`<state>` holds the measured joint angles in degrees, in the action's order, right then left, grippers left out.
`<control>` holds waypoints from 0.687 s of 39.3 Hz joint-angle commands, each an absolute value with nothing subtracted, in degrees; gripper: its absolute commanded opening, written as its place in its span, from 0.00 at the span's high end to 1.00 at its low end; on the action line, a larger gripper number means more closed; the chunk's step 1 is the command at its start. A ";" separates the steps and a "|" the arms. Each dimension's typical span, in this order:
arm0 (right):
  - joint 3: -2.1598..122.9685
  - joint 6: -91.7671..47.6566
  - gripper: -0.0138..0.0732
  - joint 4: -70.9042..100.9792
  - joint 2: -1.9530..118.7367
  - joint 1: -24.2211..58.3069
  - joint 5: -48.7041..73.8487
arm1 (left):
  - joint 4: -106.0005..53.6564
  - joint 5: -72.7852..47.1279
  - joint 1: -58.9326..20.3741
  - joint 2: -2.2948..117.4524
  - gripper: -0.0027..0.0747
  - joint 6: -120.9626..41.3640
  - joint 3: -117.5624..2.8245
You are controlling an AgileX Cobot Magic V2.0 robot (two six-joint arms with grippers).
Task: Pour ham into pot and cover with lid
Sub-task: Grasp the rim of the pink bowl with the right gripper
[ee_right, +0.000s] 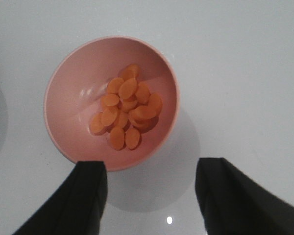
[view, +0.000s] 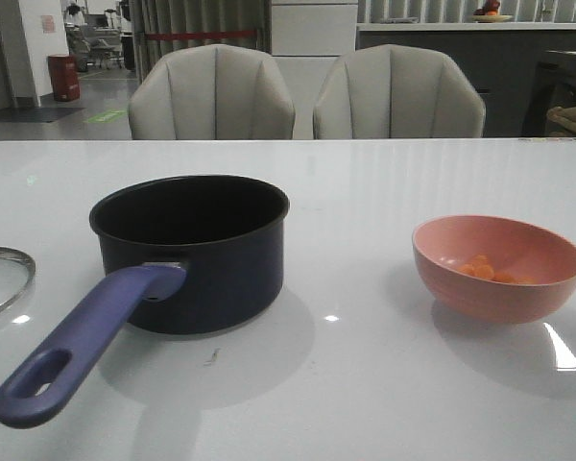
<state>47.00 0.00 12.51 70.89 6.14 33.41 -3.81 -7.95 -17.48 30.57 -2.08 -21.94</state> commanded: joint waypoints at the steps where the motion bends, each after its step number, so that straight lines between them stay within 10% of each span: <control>1: 54.93 -0.69 0.26 12.91 77.03 6.06 36.17 | -3.81 -3.17 -17.87 30.88 0.40 -2.21 -23.61; 27: 69.64 -1.63 0.27 7.37 101.04 4.26 40.45 | -3.81 -2.52 -17.87 30.88 0.40 -2.21 -23.61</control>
